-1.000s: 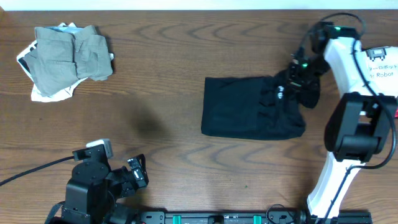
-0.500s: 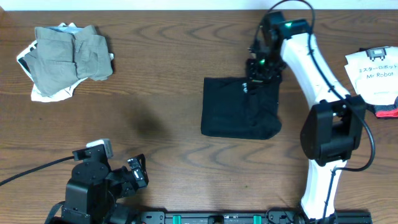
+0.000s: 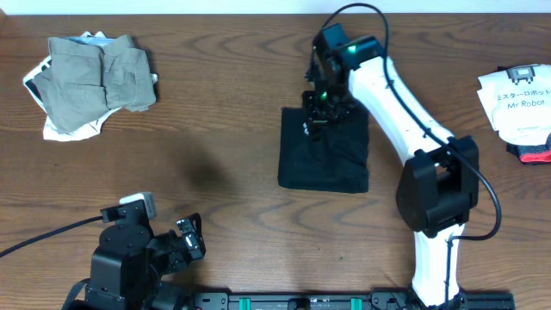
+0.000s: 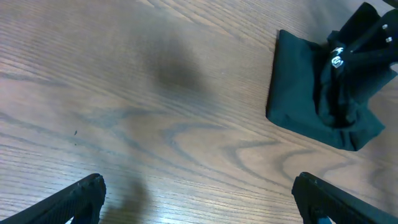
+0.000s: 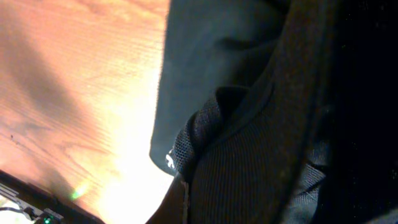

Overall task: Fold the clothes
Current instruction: 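Press the folded end down onto the bundle and lift the right gripper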

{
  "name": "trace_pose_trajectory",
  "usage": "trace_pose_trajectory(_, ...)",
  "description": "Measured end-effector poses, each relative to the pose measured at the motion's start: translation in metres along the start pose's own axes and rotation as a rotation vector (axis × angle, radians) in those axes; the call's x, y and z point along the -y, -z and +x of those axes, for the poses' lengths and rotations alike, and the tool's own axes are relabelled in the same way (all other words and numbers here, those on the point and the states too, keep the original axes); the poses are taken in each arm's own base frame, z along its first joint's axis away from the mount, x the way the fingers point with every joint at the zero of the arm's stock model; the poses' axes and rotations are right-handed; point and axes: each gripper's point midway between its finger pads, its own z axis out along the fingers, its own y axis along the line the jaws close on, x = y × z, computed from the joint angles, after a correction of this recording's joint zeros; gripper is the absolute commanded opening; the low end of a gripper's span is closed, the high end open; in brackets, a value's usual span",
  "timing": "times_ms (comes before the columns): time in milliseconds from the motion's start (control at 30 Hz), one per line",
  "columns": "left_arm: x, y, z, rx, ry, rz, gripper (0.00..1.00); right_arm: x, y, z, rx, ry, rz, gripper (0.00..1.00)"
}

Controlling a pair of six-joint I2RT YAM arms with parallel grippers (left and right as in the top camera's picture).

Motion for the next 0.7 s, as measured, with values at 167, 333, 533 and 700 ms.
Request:
trace_pose_trajectory(167, 0.000, 0.000, 0.000, 0.000, 0.000, 0.000, 0.98, -0.015, -0.005, 0.006, -0.009, 0.028, 0.001, 0.01)
trace_pose_trajectory(333, 0.000, 0.000, 0.000, 0.000, 0.000, 0.000, 0.98, -0.026, -0.009, 0.011, -0.015, 0.052, 0.002, 0.02)
trace_pose_trajectory(533, 0.000, 0.000, 0.000, 0.000, 0.000, 0.000, 0.98, -0.040, -0.014, 0.018, -0.027, 0.083, 0.003, 0.17)
trace_pose_trajectory(700, 0.000, 0.000, 0.000, 0.000, 0.000, 0.000, 0.98, -0.052, -0.018, 0.026, -0.038, 0.112, 0.000, 0.16)
